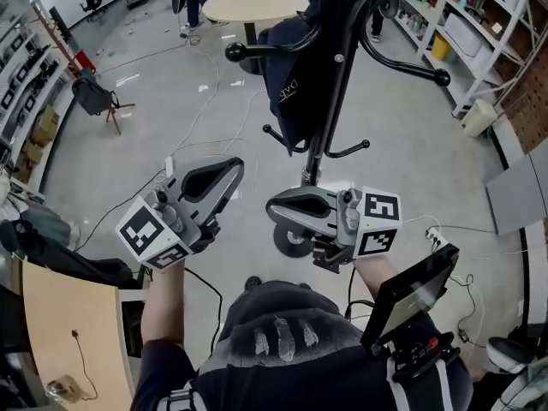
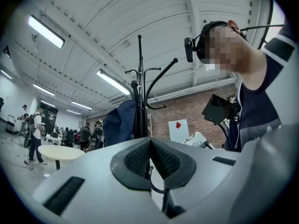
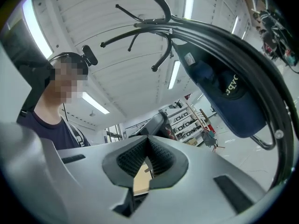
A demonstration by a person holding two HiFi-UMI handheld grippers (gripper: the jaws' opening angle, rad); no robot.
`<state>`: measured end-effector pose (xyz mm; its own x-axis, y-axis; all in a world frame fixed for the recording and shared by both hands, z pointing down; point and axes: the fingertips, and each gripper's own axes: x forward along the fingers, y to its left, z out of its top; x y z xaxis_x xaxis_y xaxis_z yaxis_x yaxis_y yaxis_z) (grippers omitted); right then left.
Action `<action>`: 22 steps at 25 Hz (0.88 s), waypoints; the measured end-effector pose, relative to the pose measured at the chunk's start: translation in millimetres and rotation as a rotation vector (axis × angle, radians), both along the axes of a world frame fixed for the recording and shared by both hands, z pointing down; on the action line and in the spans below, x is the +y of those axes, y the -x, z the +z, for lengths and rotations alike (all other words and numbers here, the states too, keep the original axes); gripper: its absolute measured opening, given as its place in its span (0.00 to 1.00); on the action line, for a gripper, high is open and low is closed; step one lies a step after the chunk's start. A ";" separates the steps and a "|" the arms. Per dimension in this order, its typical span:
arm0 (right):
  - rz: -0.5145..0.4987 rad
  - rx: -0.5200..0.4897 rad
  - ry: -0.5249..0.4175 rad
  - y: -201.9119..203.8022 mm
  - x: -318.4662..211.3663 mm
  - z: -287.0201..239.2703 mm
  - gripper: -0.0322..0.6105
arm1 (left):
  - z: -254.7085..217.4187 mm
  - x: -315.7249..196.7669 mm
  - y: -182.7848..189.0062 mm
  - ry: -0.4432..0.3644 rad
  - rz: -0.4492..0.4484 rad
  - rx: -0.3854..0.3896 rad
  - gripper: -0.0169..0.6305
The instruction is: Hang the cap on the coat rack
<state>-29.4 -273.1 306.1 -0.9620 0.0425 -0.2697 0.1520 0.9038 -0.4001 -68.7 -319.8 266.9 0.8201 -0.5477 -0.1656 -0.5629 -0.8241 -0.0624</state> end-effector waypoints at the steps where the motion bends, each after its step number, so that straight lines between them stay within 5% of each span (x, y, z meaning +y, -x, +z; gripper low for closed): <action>1: -0.007 -0.001 0.012 -3.2 0.1 2.2 0.04 | 2.4 1.0 -3.1 0.007 -0.012 -0.002 0.04; 10: -0.067 -0.002 0.098 -6.4 -1.3 11.5 0.04 | 27.8 19.9 -5.6 0.087 -0.145 -0.014 0.04; 22: -0.015 0.060 0.077 83.5 56.9 12.3 0.04 | 26.1 84.5 72.5 0.035 -0.096 -0.035 0.04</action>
<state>-112.9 -216.2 318.5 -0.9760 0.0385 -0.2144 0.1389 0.8681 -0.4766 -141.2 -235.3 293.0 0.7684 -0.6293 -0.1165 -0.6377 -0.7683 -0.0554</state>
